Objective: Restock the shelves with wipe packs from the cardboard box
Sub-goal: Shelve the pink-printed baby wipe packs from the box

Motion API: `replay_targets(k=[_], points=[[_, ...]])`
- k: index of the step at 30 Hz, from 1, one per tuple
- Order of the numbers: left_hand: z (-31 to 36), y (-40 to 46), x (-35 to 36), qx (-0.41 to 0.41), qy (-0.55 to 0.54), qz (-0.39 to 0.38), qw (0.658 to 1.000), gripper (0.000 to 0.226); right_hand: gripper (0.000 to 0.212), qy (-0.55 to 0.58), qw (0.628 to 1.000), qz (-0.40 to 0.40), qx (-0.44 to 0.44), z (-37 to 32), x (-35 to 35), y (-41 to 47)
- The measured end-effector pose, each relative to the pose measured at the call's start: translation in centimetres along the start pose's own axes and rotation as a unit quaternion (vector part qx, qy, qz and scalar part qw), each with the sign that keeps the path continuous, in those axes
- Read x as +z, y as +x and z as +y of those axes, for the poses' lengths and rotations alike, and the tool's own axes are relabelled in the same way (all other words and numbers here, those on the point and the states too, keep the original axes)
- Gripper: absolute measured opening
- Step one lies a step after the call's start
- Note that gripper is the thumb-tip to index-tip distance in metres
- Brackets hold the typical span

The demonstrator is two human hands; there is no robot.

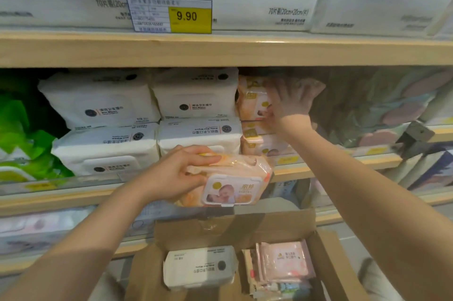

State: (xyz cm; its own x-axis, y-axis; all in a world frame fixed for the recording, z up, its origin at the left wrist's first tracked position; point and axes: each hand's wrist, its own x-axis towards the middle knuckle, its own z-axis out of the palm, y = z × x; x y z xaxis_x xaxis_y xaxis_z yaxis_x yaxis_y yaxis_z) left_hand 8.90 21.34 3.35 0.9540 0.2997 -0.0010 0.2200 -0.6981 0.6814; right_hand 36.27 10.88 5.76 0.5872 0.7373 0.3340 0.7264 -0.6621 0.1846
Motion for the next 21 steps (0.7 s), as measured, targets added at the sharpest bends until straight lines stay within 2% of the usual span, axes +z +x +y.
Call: replay_targets(k=[2,7,10,12,13,15,17,18,20,21], points=[[0.1,0.0,0.3,-0.001,-0.01,-0.004,1.0,0.046,0.078,0.043,0.999,0.009,-0.016,0.5,0.0,0.0],[0.4,0.1,0.6,-0.007,-0.014,-0.009,1.0,0.046,0.082,0.081,0.994,-0.034,-0.062,1.5,-0.8,0.1],[0.6,-0.1,0.9,-0.012,-0.024,-0.006,1.0,0.052,0.042,0.157,0.987,-0.018,-0.02,1.7,-3.0,-3.4],[0.8,-0.2,0.8,-0.007,-0.03,0.0,1.0,0.052,0.046,0.217,0.974,0.052,-0.024,2.5,-3.2,-7.1],[1.0,-0.3,0.7,-0.004,-0.032,0.005,0.999,0.051,0.056,0.281,0.957,0.063,-0.02,2.8,-3.2,-9.1],[1.8,-0.3,0.8,0.003,-0.053,0.022,0.998,0.045,0.078,0.429,0.903,-0.024,0.02,2.9,-2.9,-13.1],[3.1,-0.1,1.4,0.023,-0.08,0.045,0.996,0.044,0.088,0.554,0.817,-0.154,0.05,2.4,-2.2,-15.9],[4.0,0.0,1.8,0.034,-0.086,0.056,0.994,0.046,0.089,0.612,0.769,-0.177,0.053,2.1,-1.8,-16.7],[5.6,0.5,2.7,0.056,-0.091,0.074,0.992,0.05,0.093,0.685,0.71,-0.144,0.076,2.3,-1.3,-17.0],[6.4,0.8,3.2,0.064,-0.089,0.083,0.991,0.05,0.097,0.695,0.703,-0.114,0.094,2.7,-1.5,-16.8]])
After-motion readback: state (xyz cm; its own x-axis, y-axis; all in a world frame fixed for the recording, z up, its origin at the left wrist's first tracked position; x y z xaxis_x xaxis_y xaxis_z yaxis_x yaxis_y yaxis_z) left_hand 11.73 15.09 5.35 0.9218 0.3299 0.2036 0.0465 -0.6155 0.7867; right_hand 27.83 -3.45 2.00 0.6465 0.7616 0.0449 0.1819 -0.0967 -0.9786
